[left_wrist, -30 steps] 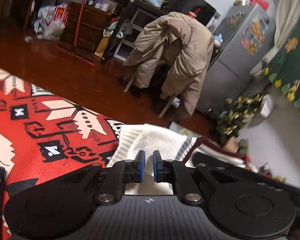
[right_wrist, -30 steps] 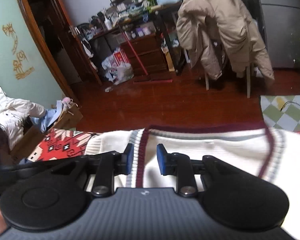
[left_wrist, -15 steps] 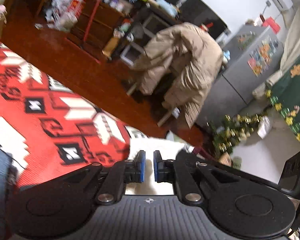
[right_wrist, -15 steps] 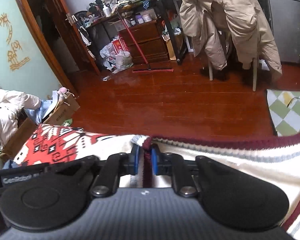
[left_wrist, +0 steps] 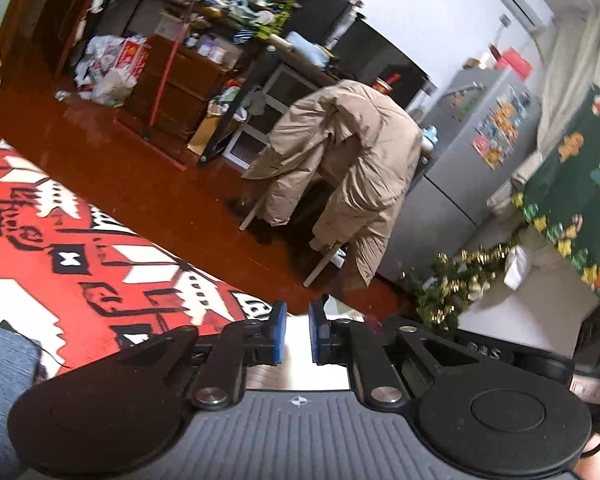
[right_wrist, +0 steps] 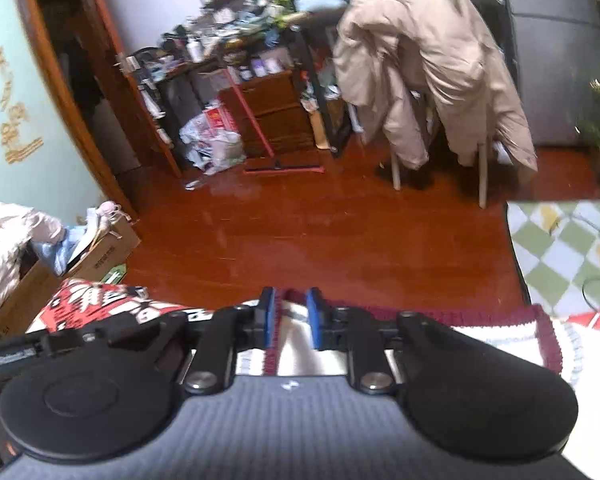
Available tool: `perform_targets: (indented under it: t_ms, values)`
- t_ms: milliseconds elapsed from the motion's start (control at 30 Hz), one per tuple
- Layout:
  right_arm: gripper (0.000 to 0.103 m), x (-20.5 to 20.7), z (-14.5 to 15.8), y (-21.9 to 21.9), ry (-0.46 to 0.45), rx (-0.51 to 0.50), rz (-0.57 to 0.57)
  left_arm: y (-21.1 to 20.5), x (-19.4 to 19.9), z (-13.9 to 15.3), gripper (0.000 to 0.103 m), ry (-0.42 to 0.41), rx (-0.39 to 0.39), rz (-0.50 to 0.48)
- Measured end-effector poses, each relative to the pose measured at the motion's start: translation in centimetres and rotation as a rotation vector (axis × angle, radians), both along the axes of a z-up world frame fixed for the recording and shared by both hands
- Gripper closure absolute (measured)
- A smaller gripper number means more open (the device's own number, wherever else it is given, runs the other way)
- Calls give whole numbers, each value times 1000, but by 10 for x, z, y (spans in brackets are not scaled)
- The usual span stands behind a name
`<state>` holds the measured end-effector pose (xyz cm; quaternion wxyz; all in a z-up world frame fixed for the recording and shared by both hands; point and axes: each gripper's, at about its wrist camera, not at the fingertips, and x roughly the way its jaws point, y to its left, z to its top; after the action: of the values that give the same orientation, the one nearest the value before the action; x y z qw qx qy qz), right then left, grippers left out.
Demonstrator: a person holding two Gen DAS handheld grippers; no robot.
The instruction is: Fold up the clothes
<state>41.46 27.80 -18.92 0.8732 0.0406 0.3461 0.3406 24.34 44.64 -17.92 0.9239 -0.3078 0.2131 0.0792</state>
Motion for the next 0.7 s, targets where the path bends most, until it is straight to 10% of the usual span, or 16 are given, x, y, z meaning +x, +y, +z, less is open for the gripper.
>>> perform_targets:
  t_ms: [300,600,700]
  values:
    - [86,13,-16,24,80,-15,-33,49,0,-34,92,60,-396,45]
    - [74,-17,-18,-27,102,158,-84,56,1,-42,79,-10,-571,-24]
    - [72,-35,-24,-49,101,224,-112,55,-1,-36,79,10,-521,19]
